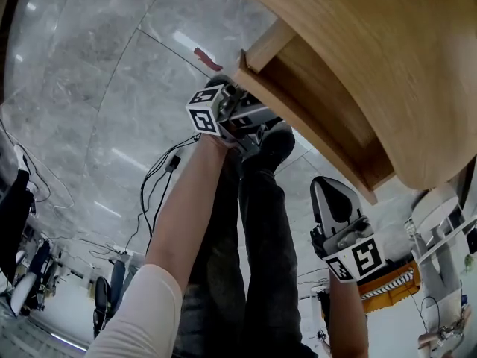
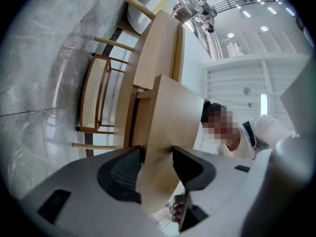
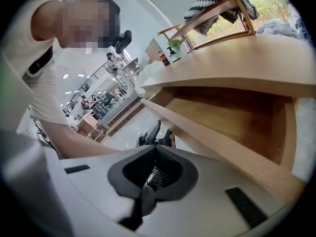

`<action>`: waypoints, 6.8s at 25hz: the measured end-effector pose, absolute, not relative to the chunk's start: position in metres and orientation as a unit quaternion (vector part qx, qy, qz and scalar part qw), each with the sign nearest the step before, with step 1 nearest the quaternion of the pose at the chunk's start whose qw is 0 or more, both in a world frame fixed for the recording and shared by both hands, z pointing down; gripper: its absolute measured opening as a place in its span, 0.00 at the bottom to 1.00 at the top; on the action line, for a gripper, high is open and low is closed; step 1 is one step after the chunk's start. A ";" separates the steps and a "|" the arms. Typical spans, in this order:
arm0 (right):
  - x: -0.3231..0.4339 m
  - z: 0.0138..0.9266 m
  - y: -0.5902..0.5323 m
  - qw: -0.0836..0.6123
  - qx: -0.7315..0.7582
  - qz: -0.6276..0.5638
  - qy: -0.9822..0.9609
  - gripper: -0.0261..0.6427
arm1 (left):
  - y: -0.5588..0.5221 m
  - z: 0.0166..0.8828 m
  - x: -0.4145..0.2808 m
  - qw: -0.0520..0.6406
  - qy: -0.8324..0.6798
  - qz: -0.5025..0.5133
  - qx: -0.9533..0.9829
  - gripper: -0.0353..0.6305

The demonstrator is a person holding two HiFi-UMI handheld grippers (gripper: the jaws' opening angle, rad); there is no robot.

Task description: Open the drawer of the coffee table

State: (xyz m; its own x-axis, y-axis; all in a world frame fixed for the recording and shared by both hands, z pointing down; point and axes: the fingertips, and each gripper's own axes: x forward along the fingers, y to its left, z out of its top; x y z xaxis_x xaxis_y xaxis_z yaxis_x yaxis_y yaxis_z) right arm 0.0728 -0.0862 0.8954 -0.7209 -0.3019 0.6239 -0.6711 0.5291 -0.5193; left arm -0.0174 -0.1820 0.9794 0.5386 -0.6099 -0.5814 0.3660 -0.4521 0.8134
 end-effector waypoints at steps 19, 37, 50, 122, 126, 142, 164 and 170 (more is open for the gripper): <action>0.045 0.884 -0.047 0.241 0.260 0.379 -0.855 0.07 | -0.132 0.988 -0.038 0.553 -0.108 -0.463 0.684 0.38; 0.058 0.870 -0.037 0.249 0.271 0.383 -0.847 0.07 | -0.120 0.998 -0.038 0.626 -0.193 -0.396 0.643 0.40; 0.053 0.792 -0.047 0.246 0.272 0.369 -0.854 0.07 | -0.074 0.881 -0.042 0.655 -0.223 -0.303 0.656 0.28; 0.159 0.215 0.239 0.059 0.546 0.132 -0.825 0.07 | 0.182 0.208 -0.028 0.191 -0.301 0.018 0.934 0.08; 0.184 0.205 0.248 0.060 0.551 0.124 -0.823 0.06 | 0.190 0.199 -0.034 0.159 -0.334 0.032 0.929 0.08; 0.197 0.186 0.254 0.067 0.564 0.079 -0.819 0.06 | 0.206 0.188 -0.049 0.118 -0.386 0.055 0.913 0.08; 0.202 0.177 0.246 0.057 0.561 0.080 -0.822 0.06 | 0.192 0.178 -0.044 0.113 -0.381 0.051 0.916 0.08; 0.211 0.174 0.243 0.056 0.565 0.079 -0.819 0.06 | 0.186 0.170 -0.042 0.108 -0.382 0.048 0.916 0.08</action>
